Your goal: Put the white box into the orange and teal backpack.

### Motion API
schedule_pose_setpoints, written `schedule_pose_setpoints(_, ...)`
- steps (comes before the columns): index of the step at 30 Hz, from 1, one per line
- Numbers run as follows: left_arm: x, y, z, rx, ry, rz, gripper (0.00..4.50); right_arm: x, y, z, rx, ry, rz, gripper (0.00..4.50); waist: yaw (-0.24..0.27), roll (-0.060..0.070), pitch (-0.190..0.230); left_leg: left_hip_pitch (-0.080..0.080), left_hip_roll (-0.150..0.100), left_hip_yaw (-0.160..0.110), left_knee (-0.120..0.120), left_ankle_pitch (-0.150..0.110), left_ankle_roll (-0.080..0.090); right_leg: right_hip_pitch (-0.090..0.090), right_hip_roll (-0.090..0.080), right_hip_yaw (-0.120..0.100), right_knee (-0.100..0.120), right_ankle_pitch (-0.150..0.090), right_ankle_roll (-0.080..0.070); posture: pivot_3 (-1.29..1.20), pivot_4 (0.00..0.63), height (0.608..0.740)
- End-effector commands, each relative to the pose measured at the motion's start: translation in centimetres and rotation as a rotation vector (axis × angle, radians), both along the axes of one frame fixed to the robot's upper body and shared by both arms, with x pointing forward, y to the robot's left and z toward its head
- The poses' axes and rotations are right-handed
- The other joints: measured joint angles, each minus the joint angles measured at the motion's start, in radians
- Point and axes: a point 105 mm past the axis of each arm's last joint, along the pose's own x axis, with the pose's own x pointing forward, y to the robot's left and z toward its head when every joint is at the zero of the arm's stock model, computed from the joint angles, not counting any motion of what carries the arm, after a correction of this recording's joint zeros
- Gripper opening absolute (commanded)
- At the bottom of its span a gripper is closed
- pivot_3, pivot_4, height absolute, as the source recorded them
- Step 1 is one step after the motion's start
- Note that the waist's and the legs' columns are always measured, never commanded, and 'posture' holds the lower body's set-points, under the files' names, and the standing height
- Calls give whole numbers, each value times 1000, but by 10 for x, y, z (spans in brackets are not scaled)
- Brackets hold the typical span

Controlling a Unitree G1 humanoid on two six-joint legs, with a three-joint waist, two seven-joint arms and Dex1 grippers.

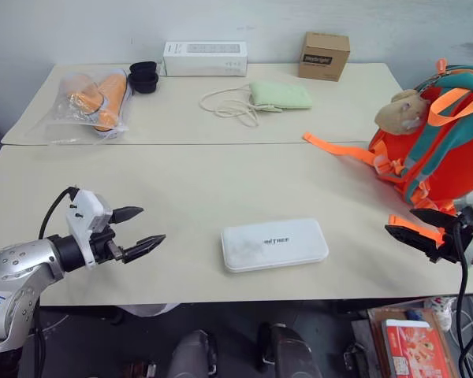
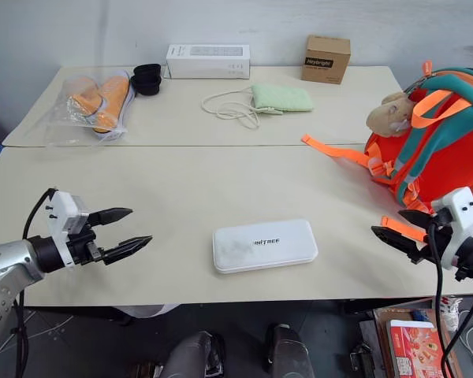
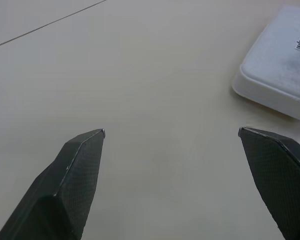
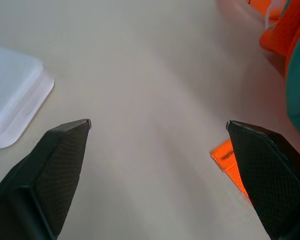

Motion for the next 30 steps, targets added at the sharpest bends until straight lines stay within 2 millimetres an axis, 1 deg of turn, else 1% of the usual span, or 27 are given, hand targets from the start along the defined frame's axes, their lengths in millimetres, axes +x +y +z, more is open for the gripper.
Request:
schedule_pose_setpoints(1,-6,-23,4,-8,-7,-138,4120,-2,25,11,-71,-16,141,4073,1,0,0,0,0,0,0,0,0,0,0,0,0,0,0,0,150,740)
schedule_pose_setpoints(3,-8,-36,-1,16,13,-211,3617,-4,36,8,-124,7,214,3528,2,0,0,0,0,0,0,0,0,0,0,0,0,0,0,0,150,740)
schedule_pose_setpoints(7,-5,-57,-15,92,48,-329,2341,0,53,1,-215,33,324,2097,3,0,0,0,-1,2,0,0,0,0,0,1,0,0,0,0,150,740)
schedule_pose_setpoints(8,-4,-62,-19,114,53,-358,2057,1,59,-1,-237,38,358,1800,3,0,0,0,-1,2,0,0,0,-1,0,1,0,0,0,0,150,740)
schedule_pose_setpoints(10,-1,-69,-26,147,61,-410,1437,4,67,-6,-266,50,411,1113,2,0,0,0,-1,2,0,0,0,-1,0,1,0,0,0,0,150,740)
schedule_pose_setpoints(11,1,-72,-29,160,61,-429,1054,5,70,-8,-275,58,427,690,2,0,0,0,0,2,0,0,0,-1,0,1,0,0,0,0,150,740)
schedule_pose_setpoints(12,2,-75,-32,173,63,-449,806,7,73,-11,-290,67,442,376,2,0,0,0,0,2,0,0,0,-1,1,2,0,0,0,0,150,740)
schedule_pose_setpoints(13,3,-77,-34,183,67,-473,408,9,75,-15,-320,73,462,13,2,0,0,0,0,3,0,0,0,-1,1,1,0,0,0,0,150,740)
schedule_pose_setpoints(14,4,-79,-36,191,70,-491,131,10,77,-17,-346,73,475,0,1,0,0,0,0,3,0,0,0,-2,1,2,0,0,0,0,150,740)
schedule_pose_setpoints(15,5,-81,-38,196,75,-503,57,11,78,-19,-359,74,486,0,1,0,0,0,0,4,0,0,0,-2,1,2,0,0,0,0,150,740)
schedule_pose_setpoints(19,13,-89,-41,203,80,-514,57,15,89,-19,-345,69,516,0,2,0,0,0,0,6,2,0,1,-3,2,2,1,0,0,0,150,740)
schedule_pose_setpoints(24,21,-102,-40,172,66,-519,57,5,101,-23,-320,80,569,0,3,0,0,0,0,6,4,0,1,-2,1,3,3,0,0,0,150,740)
schedule_pose_setpoints(27,33,-108,-39,168,45,-503,57,0,106,-24,-303,83,573,0,4,0,0,0,0,6,4,0,1,-2,1,4,4,0,0,0,150,740)
schedule_pose_setpoints(30,43,-109,-38,169,29,-478,57,-2,108,-25,-292,86,567,0,4,0,0,1,0,5,6,0,2,-1,1,4,6,0,0,0,150,740)
